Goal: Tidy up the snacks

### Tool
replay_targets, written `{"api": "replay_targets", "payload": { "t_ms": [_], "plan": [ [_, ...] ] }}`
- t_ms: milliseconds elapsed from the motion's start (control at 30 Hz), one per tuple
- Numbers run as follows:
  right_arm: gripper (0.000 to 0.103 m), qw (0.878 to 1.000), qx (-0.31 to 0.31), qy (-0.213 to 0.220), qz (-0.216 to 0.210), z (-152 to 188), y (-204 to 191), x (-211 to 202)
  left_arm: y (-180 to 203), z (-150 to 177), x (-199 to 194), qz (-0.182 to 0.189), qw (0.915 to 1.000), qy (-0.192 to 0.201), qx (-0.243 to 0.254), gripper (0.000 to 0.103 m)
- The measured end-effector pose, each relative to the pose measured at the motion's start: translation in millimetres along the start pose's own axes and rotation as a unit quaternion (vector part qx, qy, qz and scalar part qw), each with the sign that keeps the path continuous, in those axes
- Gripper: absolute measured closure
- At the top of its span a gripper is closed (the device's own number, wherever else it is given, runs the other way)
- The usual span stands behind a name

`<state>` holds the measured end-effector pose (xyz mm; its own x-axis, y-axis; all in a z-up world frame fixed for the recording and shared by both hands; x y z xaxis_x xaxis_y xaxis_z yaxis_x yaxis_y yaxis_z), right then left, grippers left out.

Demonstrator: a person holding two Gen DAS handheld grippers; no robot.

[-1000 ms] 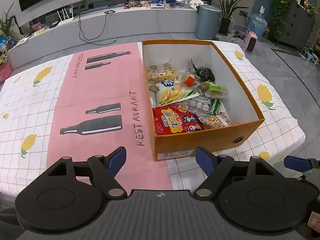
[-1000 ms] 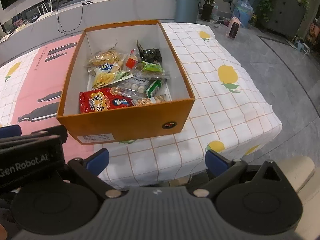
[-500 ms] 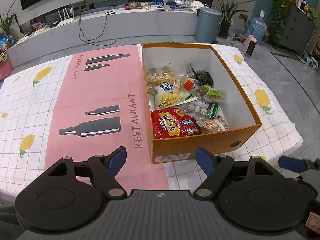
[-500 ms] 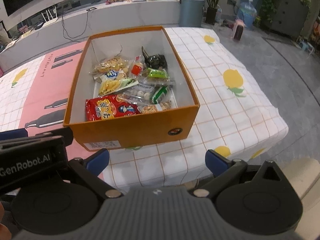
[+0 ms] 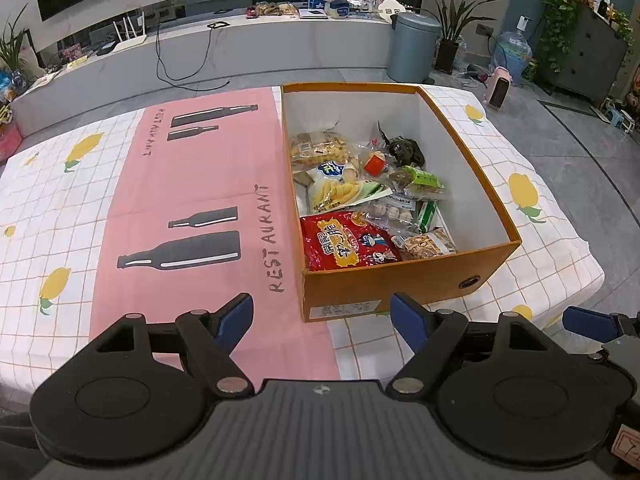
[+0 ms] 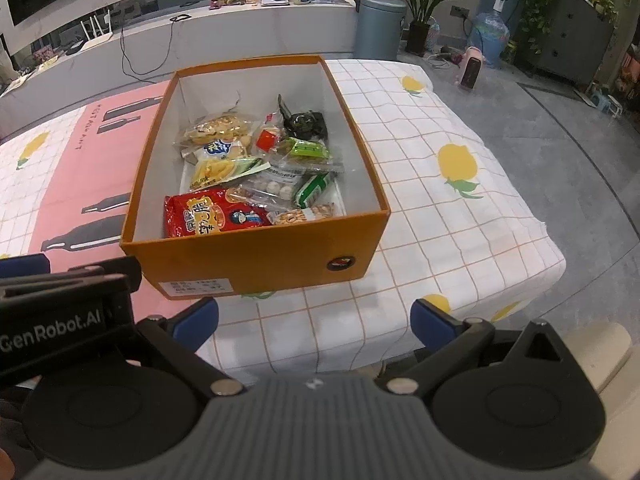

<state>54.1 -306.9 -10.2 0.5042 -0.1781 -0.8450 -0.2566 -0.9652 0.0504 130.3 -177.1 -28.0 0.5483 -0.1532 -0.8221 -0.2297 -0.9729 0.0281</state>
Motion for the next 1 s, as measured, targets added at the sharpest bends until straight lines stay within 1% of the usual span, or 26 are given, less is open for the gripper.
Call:
{"api": "replay_targets", "payload": {
  "t_ms": [667, 833, 1000],
  "plan": [
    [0.004, 1.000, 0.005, 0.007, 0.001, 3, 3, -9, 5, 3, -10, 0.008, 0.9999, 0.010, 0.002, 0.013],
    [0.004, 1.000, 0.010, 0.004, -0.008, 6, 2, -7, 6, 3, -12, 0.002, 0.9999, 0.014, 0.008, 0.013],
    [0.004, 1.000, 0.014, 0.004, -0.024, 7, -1, -7, 6, 4, -11, 0.010, 0.9999, 0.011, 0.005, 0.014]
  ]
}}
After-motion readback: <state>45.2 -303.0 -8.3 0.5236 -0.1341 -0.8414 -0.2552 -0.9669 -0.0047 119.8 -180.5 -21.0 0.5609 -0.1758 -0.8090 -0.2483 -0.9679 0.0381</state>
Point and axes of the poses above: each gripper's, at about its wrist camera, not at the fingertips, and x roughly the way its jaws point, y to its right, z to its underside, the point moved 9 cm from there along x, roughly the way its jaws point, and after that the axes turned 1 degree about x, right-handed, at the moved point
